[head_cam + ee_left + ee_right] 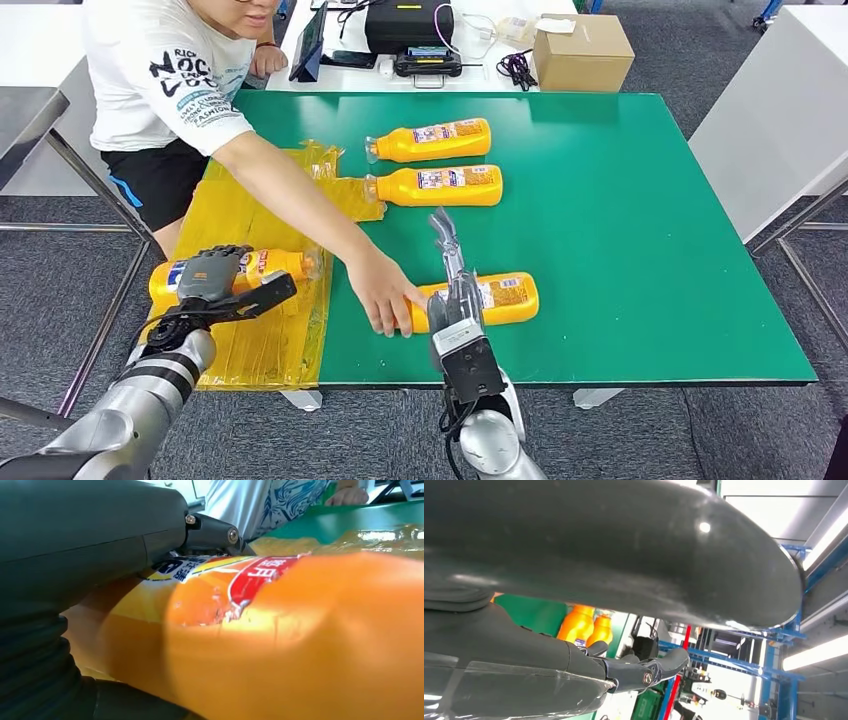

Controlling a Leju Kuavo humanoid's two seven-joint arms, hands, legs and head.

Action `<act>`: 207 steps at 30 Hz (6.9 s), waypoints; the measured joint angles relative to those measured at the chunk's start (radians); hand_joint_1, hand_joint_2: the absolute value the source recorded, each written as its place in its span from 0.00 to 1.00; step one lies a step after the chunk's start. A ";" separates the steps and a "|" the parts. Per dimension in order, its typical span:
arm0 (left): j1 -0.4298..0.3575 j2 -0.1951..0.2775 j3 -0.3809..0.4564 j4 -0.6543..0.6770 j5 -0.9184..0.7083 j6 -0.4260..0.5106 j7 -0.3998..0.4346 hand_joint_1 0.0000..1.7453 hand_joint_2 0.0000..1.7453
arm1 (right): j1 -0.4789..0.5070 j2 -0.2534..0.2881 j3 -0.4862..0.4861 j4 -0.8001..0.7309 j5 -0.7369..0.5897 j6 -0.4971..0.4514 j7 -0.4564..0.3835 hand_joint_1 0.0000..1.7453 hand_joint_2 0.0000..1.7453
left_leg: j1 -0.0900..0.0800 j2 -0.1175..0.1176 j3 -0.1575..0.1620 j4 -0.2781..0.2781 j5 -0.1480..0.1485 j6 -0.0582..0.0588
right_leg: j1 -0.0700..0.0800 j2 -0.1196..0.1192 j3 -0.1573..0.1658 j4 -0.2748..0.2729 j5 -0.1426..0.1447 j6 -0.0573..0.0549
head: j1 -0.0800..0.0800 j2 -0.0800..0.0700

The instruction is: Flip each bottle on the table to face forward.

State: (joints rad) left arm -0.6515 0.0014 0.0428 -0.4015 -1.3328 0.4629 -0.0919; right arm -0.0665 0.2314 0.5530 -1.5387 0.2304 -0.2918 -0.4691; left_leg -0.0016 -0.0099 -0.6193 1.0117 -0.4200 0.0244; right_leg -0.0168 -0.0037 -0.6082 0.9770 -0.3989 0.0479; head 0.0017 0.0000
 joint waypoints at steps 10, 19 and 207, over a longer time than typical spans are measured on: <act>-0.008 -0.008 0.038 0.016 0.022 -0.020 -0.015 0.00 1.00 | 0.000 0.003 0.000 0.012 0.000 0.010 0.000 0.00 0.00 | 0.000 0.000 0.004 0.000 0.000 0.000 | 0.000 0.000 0.003 0.000 0.000 0.000 | 0.000 0.000; -0.037 -0.014 0.083 0.026 0.071 -0.147 -0.044 0.00 1.00 | -0.004 0.003 -0.001 0.020 0.002 0.015 0.001 0.00 0.00 | 0.000 -0.001 0.010 0.000 0.000 0.000 | 0.000 0.000 0.011 0.000 -0.001 0.000 | 0.000 0.000; 0.382 -0.263 -0.218 -0.598 1.247 -0.167 -0.588 0.00 1.00 | -0.722 -0.531 0.477 0.724 -0.049 0.722 0.392 0.00 1.00 | -0.004 -0.005 -0.002 0.001 0.004 0.003 | -0.004 -0.001 0.000 -0.001 0.003 0.004 | -0.001 0.000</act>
State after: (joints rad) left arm -0.2700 -0.2613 -0.1750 -0.9998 -0.0855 0.2962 -0.6802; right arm -0.7889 -0.2995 1.0305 -0.8145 0.1811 0.4302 -0.0767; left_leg -0.0059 -0.0145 -0.6212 1.0126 -0.4165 0.0274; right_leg -0.0206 -0.0049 -0.6086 0.9764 -0.3963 0.0515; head 0.0011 0.0000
